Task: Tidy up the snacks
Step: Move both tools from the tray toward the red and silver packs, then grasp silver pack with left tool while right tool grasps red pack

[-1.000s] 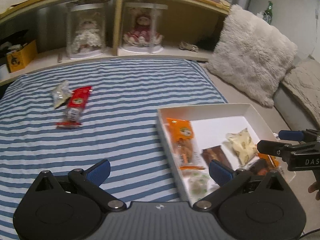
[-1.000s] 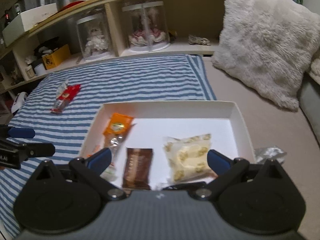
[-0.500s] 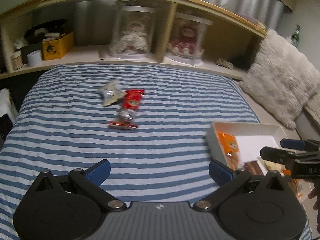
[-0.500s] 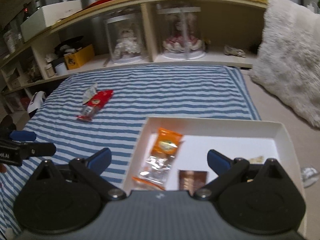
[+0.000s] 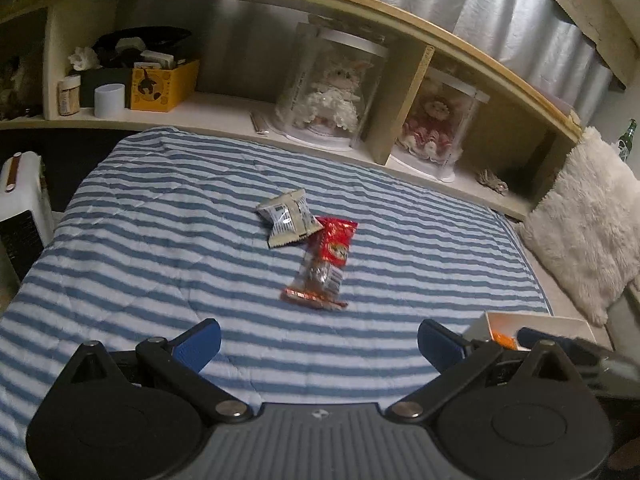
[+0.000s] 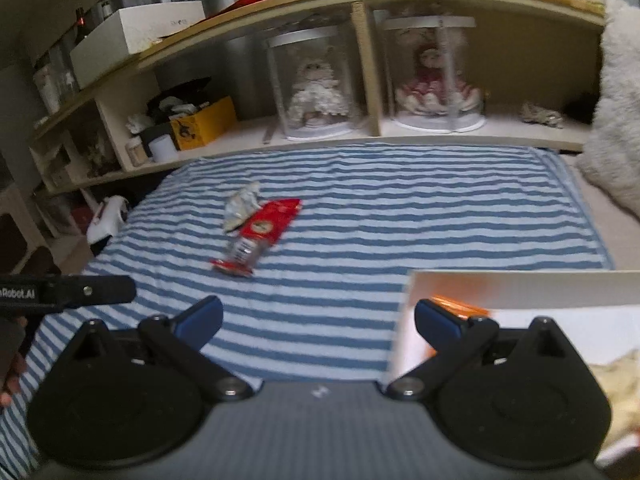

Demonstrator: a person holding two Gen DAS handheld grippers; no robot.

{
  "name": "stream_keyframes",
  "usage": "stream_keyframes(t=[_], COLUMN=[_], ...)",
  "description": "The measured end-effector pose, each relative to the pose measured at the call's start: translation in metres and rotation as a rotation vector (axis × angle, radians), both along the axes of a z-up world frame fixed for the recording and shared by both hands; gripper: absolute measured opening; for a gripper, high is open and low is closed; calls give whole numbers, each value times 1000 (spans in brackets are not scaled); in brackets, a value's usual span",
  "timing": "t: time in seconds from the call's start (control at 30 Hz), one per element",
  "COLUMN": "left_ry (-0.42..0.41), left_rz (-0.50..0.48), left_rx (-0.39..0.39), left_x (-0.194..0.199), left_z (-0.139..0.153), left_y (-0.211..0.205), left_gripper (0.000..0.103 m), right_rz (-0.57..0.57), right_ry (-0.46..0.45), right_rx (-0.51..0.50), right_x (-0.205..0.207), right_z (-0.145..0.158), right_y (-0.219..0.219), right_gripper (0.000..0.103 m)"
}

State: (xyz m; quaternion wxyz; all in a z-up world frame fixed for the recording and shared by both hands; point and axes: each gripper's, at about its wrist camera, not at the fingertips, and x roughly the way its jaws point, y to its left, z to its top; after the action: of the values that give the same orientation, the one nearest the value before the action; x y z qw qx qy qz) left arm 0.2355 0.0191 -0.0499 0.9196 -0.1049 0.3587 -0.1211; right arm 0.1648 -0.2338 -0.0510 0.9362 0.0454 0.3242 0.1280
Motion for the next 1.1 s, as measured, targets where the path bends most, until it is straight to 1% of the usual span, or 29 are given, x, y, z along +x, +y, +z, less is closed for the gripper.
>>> stream_keyframes(t=[0.07, 0.2, 0.27, 0.37, 0.5, 0.6, 0.67, 0.7, 0.8, 0.87, 0.9, 0.93, 0.97, 1.0, 1.07, 1.1], left_ry=[5, -2, 19, 54, 96, 145, 186, 204, 256, 270, 264, 256, 252, 247, 241, 237], left_rz=[-4, -16, -19, -10, 18, 39, 52, 59, 60, 59, 63, 66, 71, 85, 120, 126], left_rx=[3, 41, 32, -19, -105, -142, -170, -181, -192, -175, -161, -147, -136, -121, -90, -86], left_x=[15, 45, 62, 91, 126, 152, 168, 175, 195, 204, 207, 209, 211, 212, 213, 212], left_z=[-1, -5, -9, -15, -21, -31, -40, -44, -56, -61, -61, -61, -61, -60, -58, -58], left_y=[1, 2, 4, 11, 17, 15, 14, 13, 7, 0, -3, -7, -10, -13, -18, -20], left_gripper=[103, 103, 103, 103, 103, 103, 103, 102, 102, 102, 102, 99, 93, 88, 64, 58], right_rz=[11, 35, 40, 56, 60, 54, 40, 31, 19, 26, 31, 29, 25, 29, 48, 64], right_ry=[-8, -17, -21, -6, 17, 41, 61, 69, 72, 84, 101, 116, 119, 115, 112, 114], right_rx=[20, 46, 58, 99, 181, 227, 239, 246, 271, 273, 254, 234, 221, 212, 212, 212], right_x=[11, 33, 44, 63, 87, 104, 114, 120, 130, 137, 141, 145, 147, 149, 150, 150], right_z=[-6, -17, -22, -29, -39, -47, -53, -57, -63, -66, -69, -71, -73, -74, -74, -73], right_y=[13, 36, 44, 53, 60, 63, 67, 67, 68, 69, 70, 72, 72, 73, 72, 72], right_gripper=[103, 103, 103, 103, 103, 103, 103, 102, 95, 88, 86, 82, 75, 73, 68, 65])
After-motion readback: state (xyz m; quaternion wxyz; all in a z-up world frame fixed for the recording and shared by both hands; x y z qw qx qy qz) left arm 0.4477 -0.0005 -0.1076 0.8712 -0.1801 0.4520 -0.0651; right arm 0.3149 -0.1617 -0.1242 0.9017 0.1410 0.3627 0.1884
